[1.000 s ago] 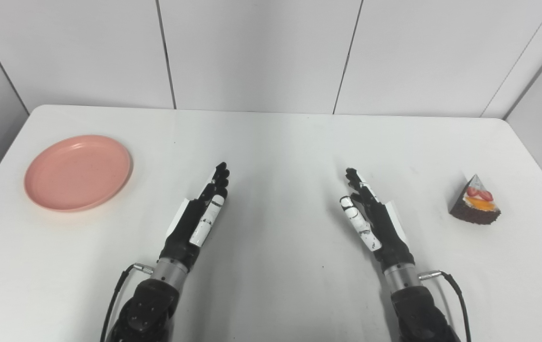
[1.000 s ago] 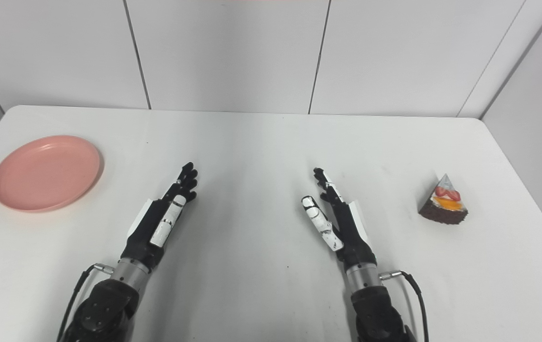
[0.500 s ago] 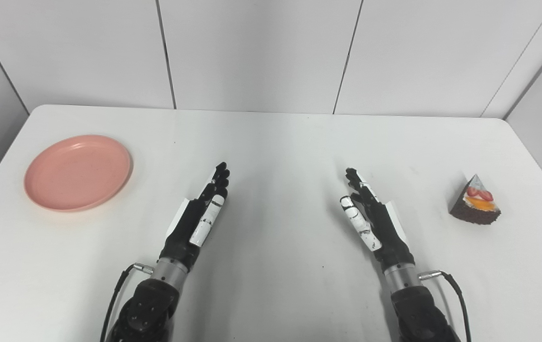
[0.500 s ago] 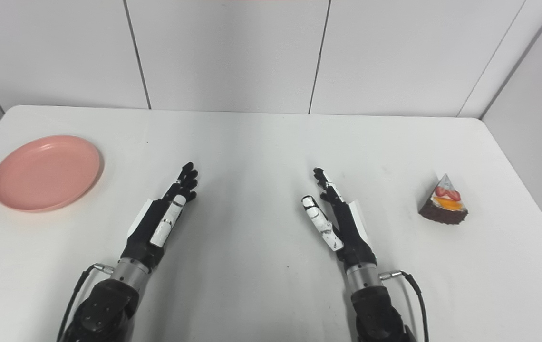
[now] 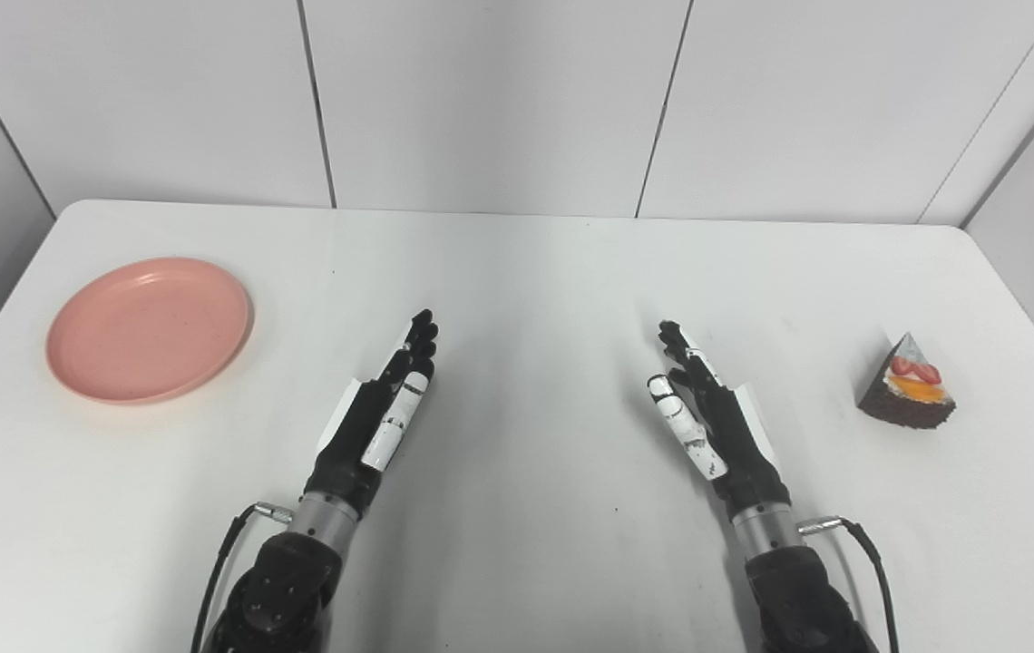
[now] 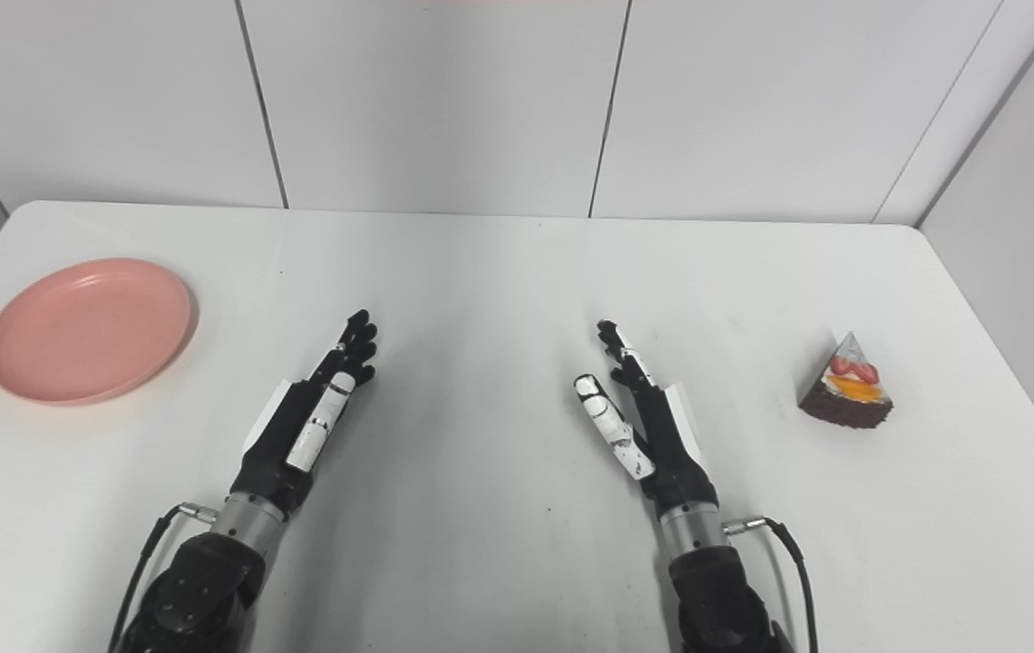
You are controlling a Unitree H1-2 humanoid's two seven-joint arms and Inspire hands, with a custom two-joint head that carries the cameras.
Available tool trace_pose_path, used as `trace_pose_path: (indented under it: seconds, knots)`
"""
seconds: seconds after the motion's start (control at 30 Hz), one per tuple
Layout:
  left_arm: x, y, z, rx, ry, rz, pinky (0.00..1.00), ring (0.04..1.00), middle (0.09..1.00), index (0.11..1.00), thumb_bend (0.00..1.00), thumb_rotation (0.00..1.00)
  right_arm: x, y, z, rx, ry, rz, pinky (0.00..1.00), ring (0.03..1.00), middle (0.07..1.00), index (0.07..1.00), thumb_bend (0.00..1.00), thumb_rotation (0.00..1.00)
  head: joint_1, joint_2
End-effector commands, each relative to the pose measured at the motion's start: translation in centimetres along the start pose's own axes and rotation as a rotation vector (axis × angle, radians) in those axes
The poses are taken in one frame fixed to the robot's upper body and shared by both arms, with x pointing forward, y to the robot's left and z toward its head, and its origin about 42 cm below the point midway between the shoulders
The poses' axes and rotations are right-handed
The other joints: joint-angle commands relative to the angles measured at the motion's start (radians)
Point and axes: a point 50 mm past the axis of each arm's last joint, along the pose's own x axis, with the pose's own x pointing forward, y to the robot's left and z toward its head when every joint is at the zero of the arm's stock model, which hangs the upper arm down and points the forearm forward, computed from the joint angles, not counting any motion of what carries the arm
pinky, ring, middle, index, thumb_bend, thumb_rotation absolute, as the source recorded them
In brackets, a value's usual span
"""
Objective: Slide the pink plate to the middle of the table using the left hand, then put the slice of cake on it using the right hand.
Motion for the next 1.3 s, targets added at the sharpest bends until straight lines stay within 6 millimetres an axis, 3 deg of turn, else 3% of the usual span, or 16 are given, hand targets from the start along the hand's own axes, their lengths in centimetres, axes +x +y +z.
trace_pose_path:
  seconds: [0.0,1.27]
  knots:
    - [-1.2,-0.34,-2.41,0.004,0.148,-0.011,0.96,0.99,0.994,0.982,0.44,1.0,-0.06,0.22,0.1,0.0,0.012,0.022,0.87,0.921,0.926,0.922,0.33,1.0,0.0,0.0]
    - [-1.15,-0.25,-2.48,0.007,0.147,-0.011,0.96,0.986,0.991,0.981,0.44,1.0,-0.04,0.19,0.04,0.001,0.007,0.024,0.87,0.921,0.926,0.921,0.33,1.0,0.0,0.003]
